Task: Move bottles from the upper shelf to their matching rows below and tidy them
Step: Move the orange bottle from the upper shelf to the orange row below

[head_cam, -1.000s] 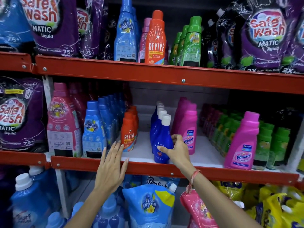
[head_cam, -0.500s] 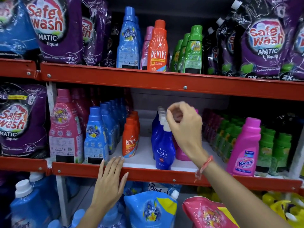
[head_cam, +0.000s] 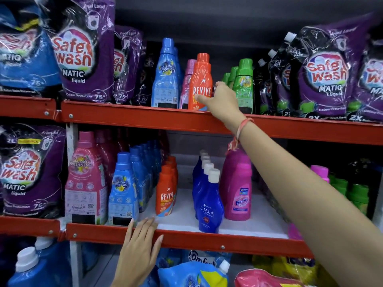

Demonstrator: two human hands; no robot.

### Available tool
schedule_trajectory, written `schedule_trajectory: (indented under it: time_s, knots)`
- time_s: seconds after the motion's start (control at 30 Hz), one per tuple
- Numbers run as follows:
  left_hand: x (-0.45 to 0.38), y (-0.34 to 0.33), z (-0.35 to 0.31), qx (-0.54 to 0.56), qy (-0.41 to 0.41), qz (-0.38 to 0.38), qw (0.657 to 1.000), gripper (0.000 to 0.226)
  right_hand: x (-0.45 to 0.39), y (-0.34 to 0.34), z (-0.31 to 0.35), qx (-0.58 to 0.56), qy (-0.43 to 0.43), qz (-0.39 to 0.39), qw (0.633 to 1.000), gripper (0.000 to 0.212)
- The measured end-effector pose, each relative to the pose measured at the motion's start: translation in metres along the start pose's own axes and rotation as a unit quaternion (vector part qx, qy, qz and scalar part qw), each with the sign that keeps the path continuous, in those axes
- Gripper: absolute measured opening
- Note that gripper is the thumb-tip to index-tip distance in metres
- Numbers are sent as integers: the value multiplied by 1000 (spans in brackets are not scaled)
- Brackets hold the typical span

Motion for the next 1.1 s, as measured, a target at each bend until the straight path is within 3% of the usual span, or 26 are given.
schedule_trajectory:
  time_s: [0.17, 0.27, 0.67, 0.93, 1.1]
  knots:
    - [0, -1, 1, -1, -3, -4, 1000, 58, -14, -5, -3, -36, -39, 32, 998, 42]
    - [1, -2, 1, -4, -7, -11, 1000, 58, -18, -7, -8, -48, -51, 27, 997, 47]
    - [-1, -3, -1, -10, -34, -62, 997, 60, -6, 26, -8, -235, -31, -101, 966, 56]
    - [2, -4, 0, -1, -21, -32, 999, 59, 66, 28, -8, -399, -49, -20, 915, 42]
    - [4, -5, 0, -13, -11, 0, 1000, 57, 119, 2, -28, -311, -60, -8, 948, 48]
Point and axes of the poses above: each hand's wrist, its own x-axis away from the middle knuckle, its own y-axis out of the back of the hand, z = x × y, the point moved 6 cm from there along -x, towards the middle knuckle, and after that the axes turned 6 degrees about y, right-handed, at the moved point
